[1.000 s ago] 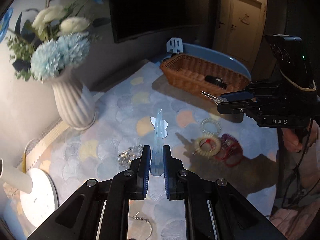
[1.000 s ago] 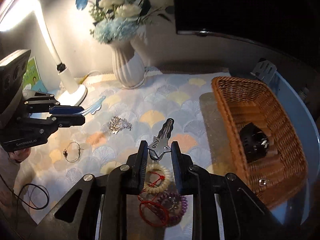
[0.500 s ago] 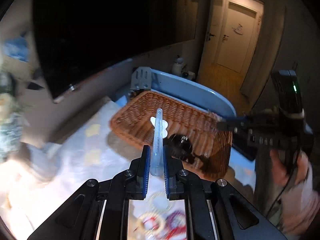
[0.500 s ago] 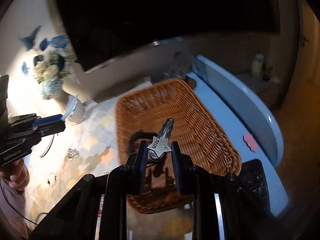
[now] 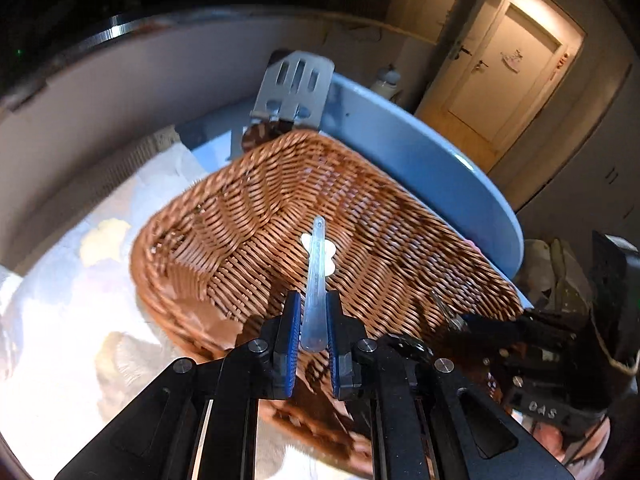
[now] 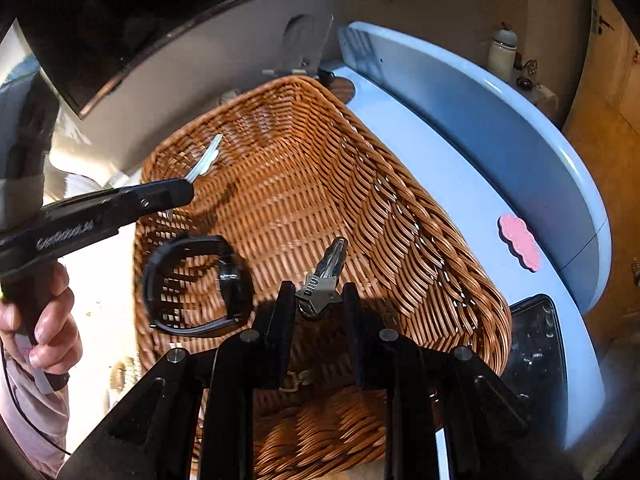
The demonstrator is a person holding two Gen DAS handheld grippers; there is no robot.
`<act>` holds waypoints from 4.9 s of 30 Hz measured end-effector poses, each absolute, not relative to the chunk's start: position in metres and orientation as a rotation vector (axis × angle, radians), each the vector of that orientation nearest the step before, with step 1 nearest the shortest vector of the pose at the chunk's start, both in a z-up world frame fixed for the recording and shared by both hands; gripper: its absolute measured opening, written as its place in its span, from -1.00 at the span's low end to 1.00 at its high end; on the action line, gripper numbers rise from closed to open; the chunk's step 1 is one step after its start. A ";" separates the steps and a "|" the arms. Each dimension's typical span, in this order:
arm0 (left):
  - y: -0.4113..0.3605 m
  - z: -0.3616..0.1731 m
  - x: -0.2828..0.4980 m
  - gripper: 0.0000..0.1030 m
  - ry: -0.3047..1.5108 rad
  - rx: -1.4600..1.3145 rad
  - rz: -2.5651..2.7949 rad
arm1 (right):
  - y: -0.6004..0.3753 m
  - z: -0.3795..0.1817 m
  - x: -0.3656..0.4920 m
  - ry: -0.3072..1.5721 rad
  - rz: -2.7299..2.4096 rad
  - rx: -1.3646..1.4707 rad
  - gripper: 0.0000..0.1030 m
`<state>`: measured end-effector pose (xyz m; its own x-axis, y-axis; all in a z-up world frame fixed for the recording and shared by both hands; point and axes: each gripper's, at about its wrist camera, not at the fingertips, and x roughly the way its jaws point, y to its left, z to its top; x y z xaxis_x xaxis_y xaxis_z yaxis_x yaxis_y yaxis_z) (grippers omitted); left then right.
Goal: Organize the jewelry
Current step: 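Carry the clip and clipper into the wicker basket and open both tools, then move both tools back over the tablecloth toward the bangle and hair ties, then grasp the heart-charm bangle with the left tool while the right tool grasps the cream hair tie, then carry the bangle and cream hair tie into the wicker basket and open both tools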
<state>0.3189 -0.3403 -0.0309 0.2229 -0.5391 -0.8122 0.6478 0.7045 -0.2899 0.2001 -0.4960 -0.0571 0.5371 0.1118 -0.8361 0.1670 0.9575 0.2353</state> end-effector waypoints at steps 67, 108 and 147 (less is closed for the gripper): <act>0.035 -0.095 0.149 -0.46 1.068 0.079 -0.211 | -0.266 -0.057 0.164 1.025 0.292 0.008 -0.20; 0.036 -0.080 0.125 -0.80 0.976 0.054 -0.268 | -0.228 -0.067 0.172 1.015 0.399 -0.283 -0.75; -0.327 0.083 0.239 -0.79 0.808 0.136 -0.983 | -0.505 -0.016 0.158 0.890 -0.066 0.202 -0.75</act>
